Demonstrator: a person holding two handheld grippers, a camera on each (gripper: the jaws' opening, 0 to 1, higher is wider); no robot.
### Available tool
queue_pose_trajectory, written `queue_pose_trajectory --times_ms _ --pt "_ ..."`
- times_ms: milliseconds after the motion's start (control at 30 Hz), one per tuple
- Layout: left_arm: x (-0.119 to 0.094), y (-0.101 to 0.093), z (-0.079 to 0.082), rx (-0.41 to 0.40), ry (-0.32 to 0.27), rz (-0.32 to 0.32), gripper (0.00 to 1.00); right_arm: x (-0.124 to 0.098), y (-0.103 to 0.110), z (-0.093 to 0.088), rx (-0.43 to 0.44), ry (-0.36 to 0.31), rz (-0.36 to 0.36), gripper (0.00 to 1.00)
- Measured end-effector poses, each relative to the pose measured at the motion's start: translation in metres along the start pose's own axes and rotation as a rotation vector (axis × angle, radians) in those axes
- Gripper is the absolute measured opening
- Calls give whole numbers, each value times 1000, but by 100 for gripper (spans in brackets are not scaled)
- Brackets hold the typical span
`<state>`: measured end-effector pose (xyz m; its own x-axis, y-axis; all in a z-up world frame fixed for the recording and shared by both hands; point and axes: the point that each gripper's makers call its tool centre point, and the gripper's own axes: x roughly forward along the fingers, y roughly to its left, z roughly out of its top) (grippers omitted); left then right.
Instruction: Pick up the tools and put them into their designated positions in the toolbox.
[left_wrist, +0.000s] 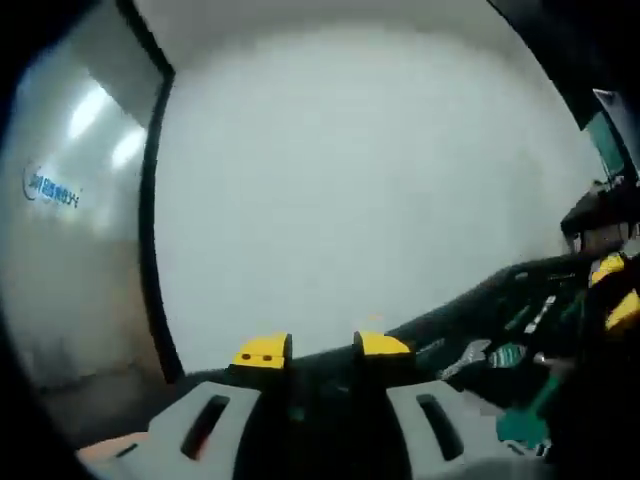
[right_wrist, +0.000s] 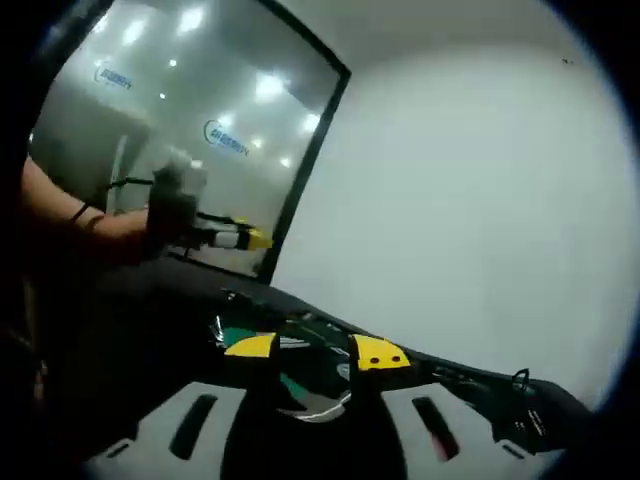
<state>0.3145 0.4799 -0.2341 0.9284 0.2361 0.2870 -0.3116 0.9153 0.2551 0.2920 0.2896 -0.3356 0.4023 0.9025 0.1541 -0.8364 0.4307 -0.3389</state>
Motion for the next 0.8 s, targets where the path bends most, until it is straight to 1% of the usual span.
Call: queue_pose_trajectory --times_ms 33,67,100,167,200,300,367,433,500,533,567,667,800 --pt "8 -5 4 4 -38 1 25 -1 0 1 -1 -6 4 26" --pt "15 -11 3 3 -54 -3 25 0 0 3 11 -17 7 27" --pt "21 -15 -7 3 -33 -3 25 0 0 2 20 -14 9 28" --pt "28 -29 -30 -32 41 -47 25 1 0 -2 29 5 11 29" --pt "30 -32 -37 -49 52 -54 25 4 2 -5 34 10 13 29" --pt "29 -30 -50 -105 75 -56 25 12 4 -10 44 13 21 29" --pt "28 -26 -60 -140 107 -57 25 9 6 -9 53 24 30 28" --pt "28 -23 -68 -155 147 -50 25 7 8 -7 45 27 33 28" --pt "31 -22 -72 -172 164 -57 25 6 9 -7 47 29 36 28" --pt "32 -25 -73 -166 172 -69 25 5 9 -7 47 30 35 28" --pt "32 -27 -73 -161 171 -86 25 5 9 -6 47 29 33 28" --pt "29 -34 -70 -105 157 -128 25 5 6 -5 55 30 30 27" --pt "24 -31 -70 -97 151 -133 25 4 7 -6 59 39 35 27"
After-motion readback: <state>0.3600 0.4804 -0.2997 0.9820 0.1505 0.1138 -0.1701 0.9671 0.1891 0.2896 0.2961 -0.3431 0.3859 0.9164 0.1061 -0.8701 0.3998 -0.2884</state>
